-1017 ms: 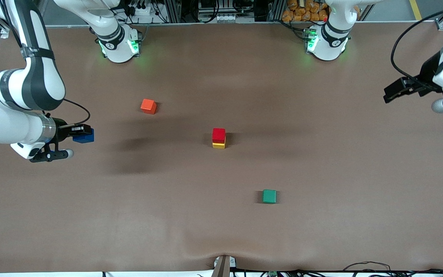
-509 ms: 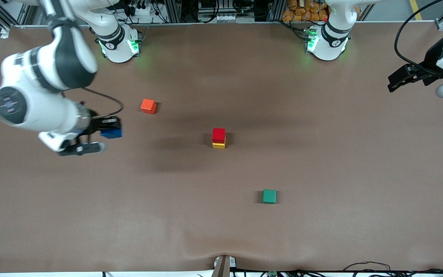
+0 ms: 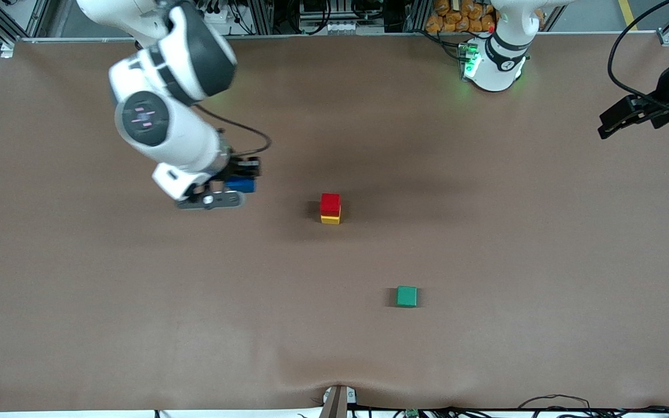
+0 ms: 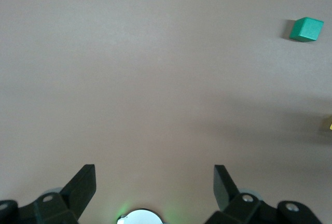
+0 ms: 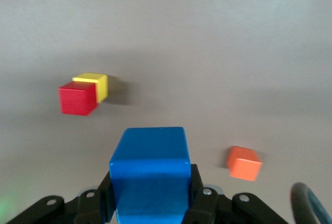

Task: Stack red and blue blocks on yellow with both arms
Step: 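Carry the blue cube with the right gripper above the red cube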

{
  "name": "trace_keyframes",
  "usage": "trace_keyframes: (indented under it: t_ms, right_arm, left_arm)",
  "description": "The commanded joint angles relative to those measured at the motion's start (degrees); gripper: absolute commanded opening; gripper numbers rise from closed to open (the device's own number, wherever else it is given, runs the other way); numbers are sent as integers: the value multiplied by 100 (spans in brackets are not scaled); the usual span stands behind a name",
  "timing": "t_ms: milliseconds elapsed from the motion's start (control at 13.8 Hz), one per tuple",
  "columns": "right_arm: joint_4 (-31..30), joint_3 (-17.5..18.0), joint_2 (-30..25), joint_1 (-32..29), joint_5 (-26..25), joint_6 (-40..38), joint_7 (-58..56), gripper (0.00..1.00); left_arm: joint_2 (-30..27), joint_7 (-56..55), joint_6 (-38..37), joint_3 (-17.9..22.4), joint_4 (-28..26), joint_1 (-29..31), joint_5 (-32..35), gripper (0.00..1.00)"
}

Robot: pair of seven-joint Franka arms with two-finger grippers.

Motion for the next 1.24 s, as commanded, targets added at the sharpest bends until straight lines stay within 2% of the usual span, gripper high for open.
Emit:
trace_keyframes:
  t_ms: [0,291,436,1163]
  right_arm:
    - [641,-76,644,405,113,240,782,1]
    - [1766,-85,1603,660,60,232,828,2]
    - [2075,-94,1955,748,51,258,863,2]
    - [2032,-103,2404,995,25,689,1425,3]
  left_arm:
    - [-128,130,-9,-14,-64,64,-131,100]
    - [-119,130,-18,-136,-143,11,-131,100]
    - [-111,130,-9,-242,-152,20,-131,100]
    - [-163,719,228,-243,-415,64,-201,100]
